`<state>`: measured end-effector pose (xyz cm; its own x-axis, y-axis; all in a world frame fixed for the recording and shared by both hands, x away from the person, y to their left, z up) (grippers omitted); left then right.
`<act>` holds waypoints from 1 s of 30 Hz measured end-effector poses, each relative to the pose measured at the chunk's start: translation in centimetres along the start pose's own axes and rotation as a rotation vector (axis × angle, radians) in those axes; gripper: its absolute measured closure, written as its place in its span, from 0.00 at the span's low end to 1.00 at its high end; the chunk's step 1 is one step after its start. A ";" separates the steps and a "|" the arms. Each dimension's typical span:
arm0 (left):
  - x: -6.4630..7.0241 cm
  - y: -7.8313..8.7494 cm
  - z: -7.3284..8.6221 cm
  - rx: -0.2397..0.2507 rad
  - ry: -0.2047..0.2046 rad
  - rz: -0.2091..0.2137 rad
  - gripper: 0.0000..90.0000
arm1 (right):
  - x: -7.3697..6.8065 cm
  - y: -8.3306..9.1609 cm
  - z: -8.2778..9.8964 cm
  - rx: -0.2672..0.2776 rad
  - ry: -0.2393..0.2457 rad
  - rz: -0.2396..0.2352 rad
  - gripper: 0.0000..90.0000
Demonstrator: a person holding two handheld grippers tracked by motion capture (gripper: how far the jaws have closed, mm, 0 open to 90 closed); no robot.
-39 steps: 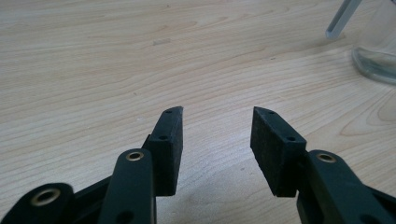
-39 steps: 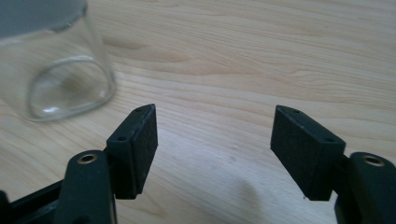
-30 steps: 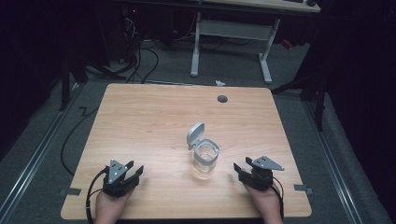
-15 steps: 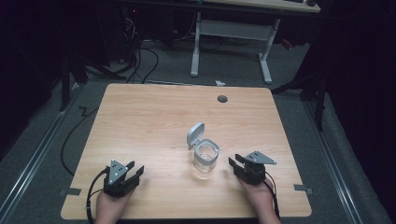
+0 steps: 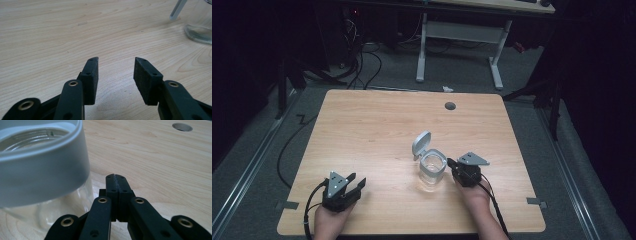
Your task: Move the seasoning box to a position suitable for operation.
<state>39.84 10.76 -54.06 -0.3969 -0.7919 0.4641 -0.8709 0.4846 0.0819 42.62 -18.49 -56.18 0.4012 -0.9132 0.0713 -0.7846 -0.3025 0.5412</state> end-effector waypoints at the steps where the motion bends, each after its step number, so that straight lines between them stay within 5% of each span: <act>1: 0.0 0.0 0.0 -0.001 -0.001 0.000 0.61 | -0.1 0.0 -0.1 -0.001 0.002 -0.002 1.00; 30: 1.1 -0.2 0.6 -0.019 0.005 0.031 0.62 | -3.8 2.5 1.4 0.027 0.023 -0.087 1.00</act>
<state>39.40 9.54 -54.11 -0.4221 -0.7745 0.4711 -0.8525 0.5159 0.0844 38.44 -16.12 -56.27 0.4785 -0.8770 0.0444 -0.7589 -0.3875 0.5234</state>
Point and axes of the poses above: each handheld gripper's, and its own axes: y roughly backward along the jaws, z roughly out of its underside, x roughly to its right, the point moved 9 cm from there along -y, roughly forward along the jaws, and after that the axes turned 6 degrees about z, right-handed, at the moved point
